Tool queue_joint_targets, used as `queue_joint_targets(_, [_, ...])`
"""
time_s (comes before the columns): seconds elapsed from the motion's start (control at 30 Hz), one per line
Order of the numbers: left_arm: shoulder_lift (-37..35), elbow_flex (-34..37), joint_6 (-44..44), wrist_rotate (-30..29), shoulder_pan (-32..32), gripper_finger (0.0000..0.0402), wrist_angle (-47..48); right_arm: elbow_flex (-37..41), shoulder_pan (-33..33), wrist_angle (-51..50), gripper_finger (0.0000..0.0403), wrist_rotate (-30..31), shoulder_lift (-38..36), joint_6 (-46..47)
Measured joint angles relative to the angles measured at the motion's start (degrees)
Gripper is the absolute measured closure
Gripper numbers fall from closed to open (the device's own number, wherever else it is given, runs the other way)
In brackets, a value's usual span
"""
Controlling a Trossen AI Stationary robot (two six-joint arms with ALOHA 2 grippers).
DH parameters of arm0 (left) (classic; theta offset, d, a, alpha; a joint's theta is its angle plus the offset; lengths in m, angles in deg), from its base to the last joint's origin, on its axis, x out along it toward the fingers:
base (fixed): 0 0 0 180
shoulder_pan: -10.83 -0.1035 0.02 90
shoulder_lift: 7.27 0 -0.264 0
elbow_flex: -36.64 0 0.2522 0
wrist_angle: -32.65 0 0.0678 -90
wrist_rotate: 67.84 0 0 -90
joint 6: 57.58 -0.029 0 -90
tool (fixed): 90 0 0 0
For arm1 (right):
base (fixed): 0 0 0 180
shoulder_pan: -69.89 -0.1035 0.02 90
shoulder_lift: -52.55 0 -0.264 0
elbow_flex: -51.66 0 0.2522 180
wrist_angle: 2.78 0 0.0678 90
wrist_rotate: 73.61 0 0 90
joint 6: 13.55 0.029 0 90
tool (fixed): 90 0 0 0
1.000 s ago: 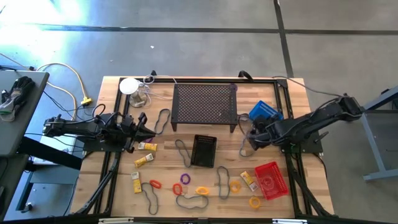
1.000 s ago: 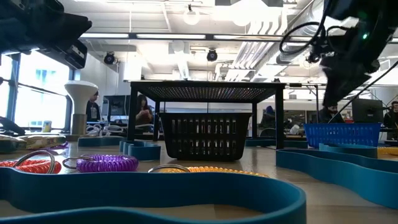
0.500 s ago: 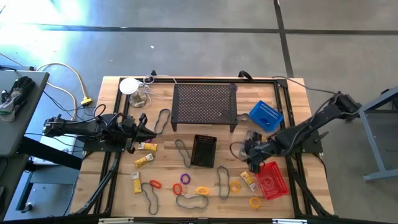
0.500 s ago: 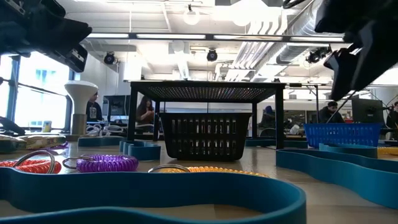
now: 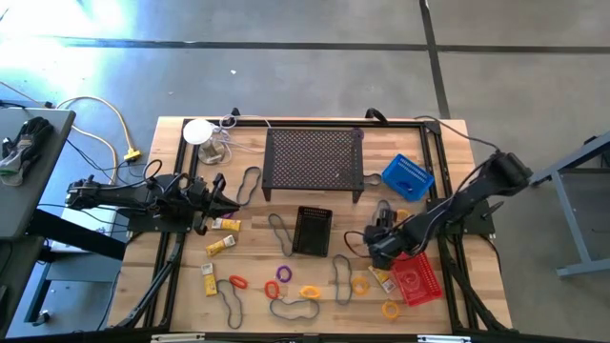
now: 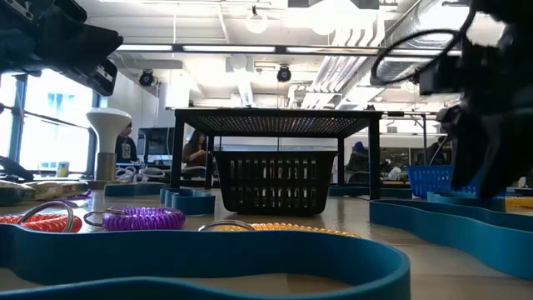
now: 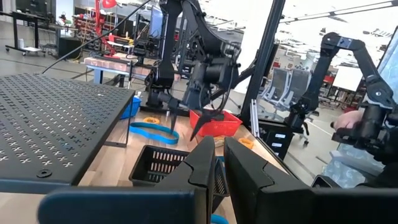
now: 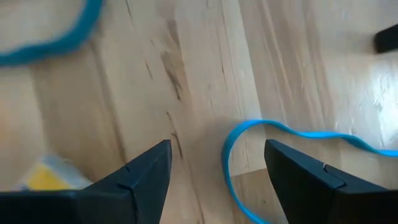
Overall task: Pick & Place Office Desk Supplies
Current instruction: Put the blue rubber band into the orange bin
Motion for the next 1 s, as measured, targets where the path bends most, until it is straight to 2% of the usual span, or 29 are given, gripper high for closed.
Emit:
queue_joint_targets(0.13, [0.0,0.0,0.1,0.0,0.0,0.0372,0.0,-0.2,0.9,0.2,0.016,-0.2,3.4,1.3])
queue_joint_targets(0.2, [0.0,0.0,0.1,0.0,0.0,0.0372,0.0,-0.3,1.5,0.1,0.016,-0.7,4.5,5.7])
queue_joint_targets(0.33, [0.0,0.0,0.1,0.0,0.0,0.0372,0.0,-0.3,4.6,-0.5,0.016,-5.2,5.2,10.8])
queue_joint_targets(0.5, [0.0,0.0,0.2,0.0,0.0,0.0372,0.1,-0.3,6.1,-1.1,0.0177,-6.0,5.3,7.9])
queue_joint_targets(0.67, [0.0,0.0,0.2,0.0,0.0,0.0372,0.2,-0.3,6.1,-1.1,0.0244,-5.4,5.3,4.5])
queue_joint_targets(0.87, [0.0,0.0,0.2,0.0,0.0,0.0372,0.2,-0.2,6.0,-0.1,0.0372,-4.0,5.5,0.3])
queue_joint_targets(1.0, [0.0,0.0,0.2,0.0,0.0,0.0372,0.2,-1.0,4.7,-0.2,0.0398,-2.1,5.4,-3.0])
